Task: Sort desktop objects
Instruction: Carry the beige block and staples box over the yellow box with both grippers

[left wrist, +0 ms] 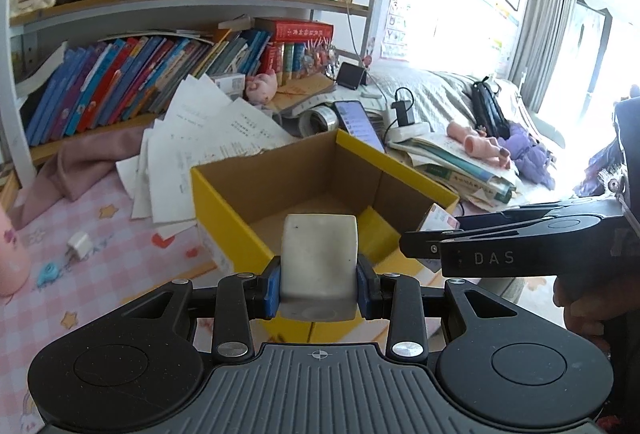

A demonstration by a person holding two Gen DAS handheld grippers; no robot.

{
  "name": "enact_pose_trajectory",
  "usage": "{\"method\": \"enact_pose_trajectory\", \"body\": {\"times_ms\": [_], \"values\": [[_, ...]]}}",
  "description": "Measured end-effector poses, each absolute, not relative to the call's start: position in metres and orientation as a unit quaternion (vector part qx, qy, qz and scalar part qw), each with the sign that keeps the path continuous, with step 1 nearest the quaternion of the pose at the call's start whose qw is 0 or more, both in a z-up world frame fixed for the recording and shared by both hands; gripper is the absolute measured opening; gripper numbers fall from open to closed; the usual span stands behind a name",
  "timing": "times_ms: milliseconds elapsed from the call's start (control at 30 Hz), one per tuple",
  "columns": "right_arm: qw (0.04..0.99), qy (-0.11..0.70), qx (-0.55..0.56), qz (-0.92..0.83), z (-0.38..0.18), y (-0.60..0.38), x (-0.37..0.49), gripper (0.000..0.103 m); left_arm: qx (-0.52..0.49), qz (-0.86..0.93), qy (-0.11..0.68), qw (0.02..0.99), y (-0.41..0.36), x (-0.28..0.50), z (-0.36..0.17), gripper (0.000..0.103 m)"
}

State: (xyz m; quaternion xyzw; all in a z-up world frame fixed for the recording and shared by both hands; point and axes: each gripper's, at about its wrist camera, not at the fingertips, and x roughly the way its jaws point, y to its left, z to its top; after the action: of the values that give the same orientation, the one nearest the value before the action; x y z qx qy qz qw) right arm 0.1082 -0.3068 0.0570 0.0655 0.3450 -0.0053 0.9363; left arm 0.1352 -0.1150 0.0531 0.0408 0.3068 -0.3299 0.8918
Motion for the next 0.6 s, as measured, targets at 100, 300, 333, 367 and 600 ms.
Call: {"method": "enact_pose_trajectory", "body": {"times_ms": [100, 300, 333, 367, 600], "values": [[0.938, 0.34, 0.068, -0.002, 0.058, -0.325, 0.121, 0.059, 0.047, -0.328, 0.309, 0.891, -0.135, 0.145, 0.053, 0.034], [0.936, 0.342, 0.075, 0.024, 0.056, -0.359, 0.152, 0.059, 0.052, -0.304, 0.328, 0.893, -0.168, 0.163, 0.046, 0.034], [0.935, 0.345, 0.074, 0.031, 0.055, -0.363, 0.158, 0.059, 0.052, -0.296, 0.333, 0.894, -0.173, 0.166, 0.044, 0.034], [0.934, 0.348, 0.073, 0.039, 0.053, -0.367, 0.163, 0.059, 0.05, -0.288, 0.337, 0.895, -0.176, 0.169, 0.043, 0.034], [0.92, 0.374, 0.052, 0.103, 0.037, -0.378, 0.212, 0.059, 0.061, -0.237, 0.363, 0.899, -0.205, 0.19, 0.029, 0.034]]}}
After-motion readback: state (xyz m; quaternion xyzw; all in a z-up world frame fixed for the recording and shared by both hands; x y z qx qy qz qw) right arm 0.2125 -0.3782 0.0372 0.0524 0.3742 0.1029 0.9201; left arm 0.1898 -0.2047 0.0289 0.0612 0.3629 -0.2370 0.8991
